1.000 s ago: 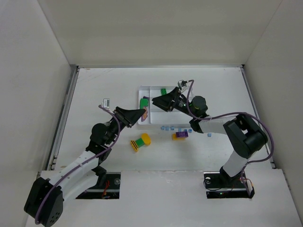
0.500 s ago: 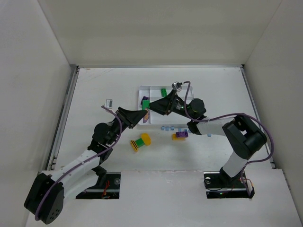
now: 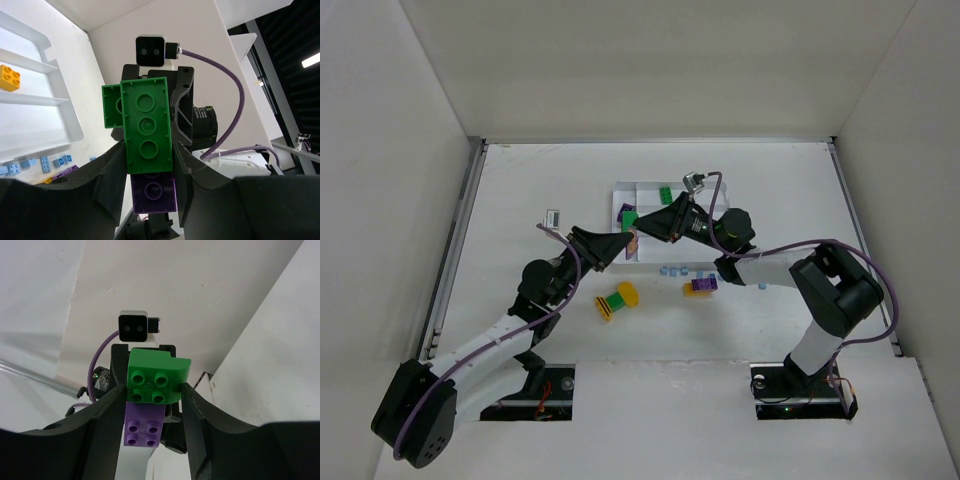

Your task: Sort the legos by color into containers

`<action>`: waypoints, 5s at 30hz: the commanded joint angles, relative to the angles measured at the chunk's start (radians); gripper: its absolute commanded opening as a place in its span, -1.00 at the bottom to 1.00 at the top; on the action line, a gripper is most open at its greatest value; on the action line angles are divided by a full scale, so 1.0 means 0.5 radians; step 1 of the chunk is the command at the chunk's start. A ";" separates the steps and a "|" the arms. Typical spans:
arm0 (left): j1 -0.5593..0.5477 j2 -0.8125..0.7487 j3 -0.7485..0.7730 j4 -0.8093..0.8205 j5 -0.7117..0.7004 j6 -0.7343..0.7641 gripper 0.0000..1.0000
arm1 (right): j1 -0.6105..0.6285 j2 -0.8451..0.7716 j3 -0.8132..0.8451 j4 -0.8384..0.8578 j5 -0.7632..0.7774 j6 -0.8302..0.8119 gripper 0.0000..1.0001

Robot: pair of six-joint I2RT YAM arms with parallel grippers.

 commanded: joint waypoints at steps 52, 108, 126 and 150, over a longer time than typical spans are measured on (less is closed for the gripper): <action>0.113 0.049 -0.027 0.232 0.107 0.006 -0.50 | -0.263 -0.097 0.002 0.051 0.033 -0.274 0.17; 0.014 0.070 0.084 0.291 0.033 0.033 -0.50 | -0.119 0.044 -0.111 0.517 -0.090 -0.026 -0.08; 0.116 0.110 0.010 0.211 0.104 0.110 -0.50 | -0.616 0.360 0.686 -1.398 0.479 -0.884 -0.16; 0.116 0.067 0.059 -0.035 0.122 0.340 -0.49 | -0.407 0.796 1.628 -2.704 1.655 -1.756 0.14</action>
